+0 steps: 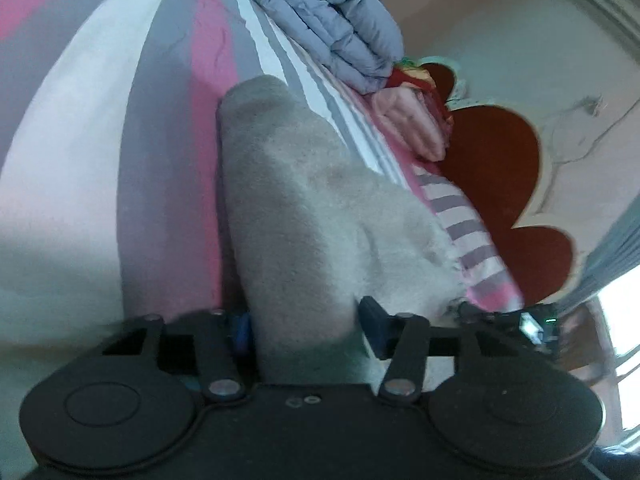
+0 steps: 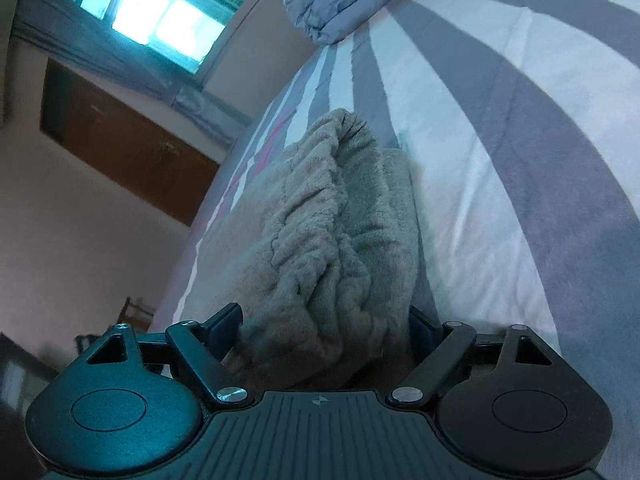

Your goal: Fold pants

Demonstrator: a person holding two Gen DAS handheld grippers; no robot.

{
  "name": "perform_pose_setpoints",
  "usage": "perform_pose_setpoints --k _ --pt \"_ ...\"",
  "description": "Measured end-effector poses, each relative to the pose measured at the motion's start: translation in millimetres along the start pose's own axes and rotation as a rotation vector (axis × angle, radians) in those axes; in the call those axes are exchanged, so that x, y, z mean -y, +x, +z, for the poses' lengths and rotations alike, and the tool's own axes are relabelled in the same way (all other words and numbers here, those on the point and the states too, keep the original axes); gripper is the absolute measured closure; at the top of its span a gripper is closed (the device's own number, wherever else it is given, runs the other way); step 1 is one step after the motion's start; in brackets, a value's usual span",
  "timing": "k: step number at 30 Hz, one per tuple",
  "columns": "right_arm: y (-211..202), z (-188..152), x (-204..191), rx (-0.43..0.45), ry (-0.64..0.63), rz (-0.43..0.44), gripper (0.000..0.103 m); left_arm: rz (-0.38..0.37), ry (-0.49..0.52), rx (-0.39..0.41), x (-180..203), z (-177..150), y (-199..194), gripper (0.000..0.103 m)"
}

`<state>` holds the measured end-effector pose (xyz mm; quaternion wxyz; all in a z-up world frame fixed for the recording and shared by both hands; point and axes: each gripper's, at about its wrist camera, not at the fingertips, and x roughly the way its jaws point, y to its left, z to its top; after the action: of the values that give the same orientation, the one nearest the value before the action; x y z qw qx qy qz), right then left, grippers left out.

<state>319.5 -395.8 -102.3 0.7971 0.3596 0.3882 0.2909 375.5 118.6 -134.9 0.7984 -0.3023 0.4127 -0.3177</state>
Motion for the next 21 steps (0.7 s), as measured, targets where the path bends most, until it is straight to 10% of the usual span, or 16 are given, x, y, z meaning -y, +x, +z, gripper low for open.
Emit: perform_pose_setpoints --k 12,21 --pt "20.9 21.9 -8.0 -0.043 -0.081 0.111 0.045 -0.039 0.022 0.103 6.4 6.1 -4.1 0.085" --pt "50.1 104.9 -50.8 -0.013 -0.197 0.208 0.047 -0.029 0.122 0.259 21.7 93.1 -26.8 0.085"
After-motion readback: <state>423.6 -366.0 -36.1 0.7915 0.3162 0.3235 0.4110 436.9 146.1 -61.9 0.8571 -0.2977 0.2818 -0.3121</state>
